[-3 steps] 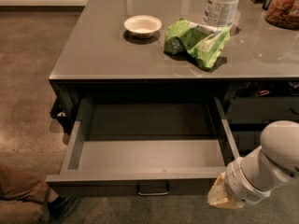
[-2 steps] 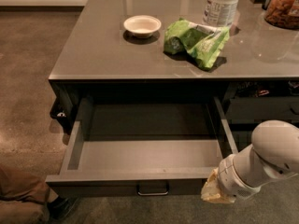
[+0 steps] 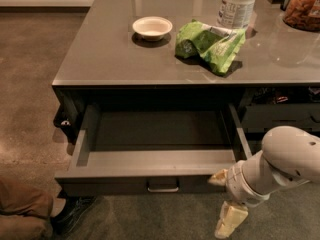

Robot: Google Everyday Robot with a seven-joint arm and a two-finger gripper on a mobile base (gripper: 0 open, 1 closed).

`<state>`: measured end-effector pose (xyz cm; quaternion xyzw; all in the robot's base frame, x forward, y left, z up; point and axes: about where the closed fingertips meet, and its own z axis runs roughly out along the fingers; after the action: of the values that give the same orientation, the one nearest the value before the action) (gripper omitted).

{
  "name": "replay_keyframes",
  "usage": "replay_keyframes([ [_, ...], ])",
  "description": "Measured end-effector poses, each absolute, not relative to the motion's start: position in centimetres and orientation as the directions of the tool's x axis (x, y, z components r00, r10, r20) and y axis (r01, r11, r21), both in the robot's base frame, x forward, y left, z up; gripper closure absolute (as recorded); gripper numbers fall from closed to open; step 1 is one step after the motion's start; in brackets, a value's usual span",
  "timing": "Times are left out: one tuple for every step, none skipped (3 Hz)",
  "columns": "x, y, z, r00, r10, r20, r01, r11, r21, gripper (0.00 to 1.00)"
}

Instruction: Close top drawer

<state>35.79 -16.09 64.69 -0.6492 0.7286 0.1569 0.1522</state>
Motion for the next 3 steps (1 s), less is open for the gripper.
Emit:
replay_keyframes([
  [38.2,-15.3,64.1,-0.090,-0.894,-0.439,-0.995,0.100,0.002,0.00],
  [40.9,-14.1,63.0,-0.074,-0.891,-0.449,-0.996,0.089,-0.011,0.00],
  [43.7,-12.8,61.5,-0.071,-0.891,-0.448,-0.996,0.088,-0.015,0.00],
])
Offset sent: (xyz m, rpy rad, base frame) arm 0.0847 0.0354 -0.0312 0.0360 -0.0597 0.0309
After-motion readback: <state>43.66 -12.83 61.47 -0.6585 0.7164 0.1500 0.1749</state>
